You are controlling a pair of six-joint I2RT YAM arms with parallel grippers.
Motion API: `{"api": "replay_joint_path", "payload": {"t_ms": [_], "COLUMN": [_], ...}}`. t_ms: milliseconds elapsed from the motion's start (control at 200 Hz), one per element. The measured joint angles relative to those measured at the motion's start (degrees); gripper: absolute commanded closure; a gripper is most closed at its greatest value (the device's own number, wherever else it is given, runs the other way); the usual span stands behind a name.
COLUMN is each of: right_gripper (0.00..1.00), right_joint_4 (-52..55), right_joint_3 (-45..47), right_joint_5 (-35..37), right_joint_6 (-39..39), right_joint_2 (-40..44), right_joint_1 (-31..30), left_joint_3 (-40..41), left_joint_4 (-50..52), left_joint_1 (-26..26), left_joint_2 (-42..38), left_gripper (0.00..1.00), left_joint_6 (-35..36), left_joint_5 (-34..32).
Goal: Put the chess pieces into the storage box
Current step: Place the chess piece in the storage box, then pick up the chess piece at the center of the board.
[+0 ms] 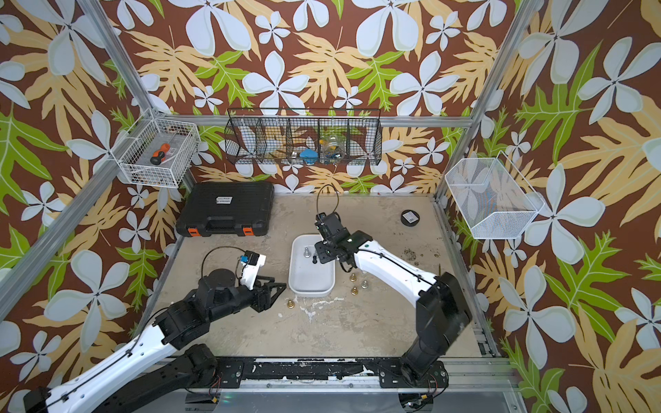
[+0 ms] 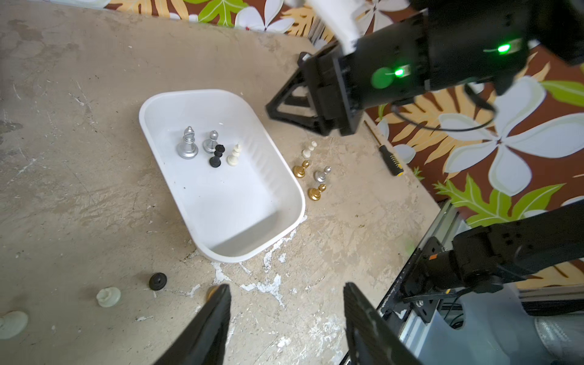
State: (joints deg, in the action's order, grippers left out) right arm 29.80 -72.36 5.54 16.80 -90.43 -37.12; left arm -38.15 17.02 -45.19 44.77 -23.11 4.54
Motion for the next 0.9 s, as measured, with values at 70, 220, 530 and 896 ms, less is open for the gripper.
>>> {"api": "replay_joint_path", "payload": {"t_ms": [70,220,530,896], "right_gripper": [0.57,0.57,0.58,0.60], "right_joint_4": [0.72,2.84,3.30,-1.18], "right_joint_3": [6.51,17.92,25.27,25.55], "right_joint_5": [-1.16,-1.14,-2.32,-3.19], "right_joint_6": [1.40,3.58,4.33,4.15], "right_joint_2": [5.84,14.38,13.97,7.23], "right_joint_1": [3.41,10.49,13.22,13.38], "left_joint_3": [-2.36,-6.34,-7.96,-6.10], "left_joint_4": [0.57,1.16,1.20,1.14], "left_joint_1": [-2.14,-8.81,-12.26,-12.33], "left_joint_2": [4.96,13.22,17.42,13.94], "left_gripper": [0.40,0.39,0.39,0.39], "left_joint_6": [2.05,6.88,11.30,11.41], "left_joint_5": [-0.57,-3.08,-4.35,-4.46]}}
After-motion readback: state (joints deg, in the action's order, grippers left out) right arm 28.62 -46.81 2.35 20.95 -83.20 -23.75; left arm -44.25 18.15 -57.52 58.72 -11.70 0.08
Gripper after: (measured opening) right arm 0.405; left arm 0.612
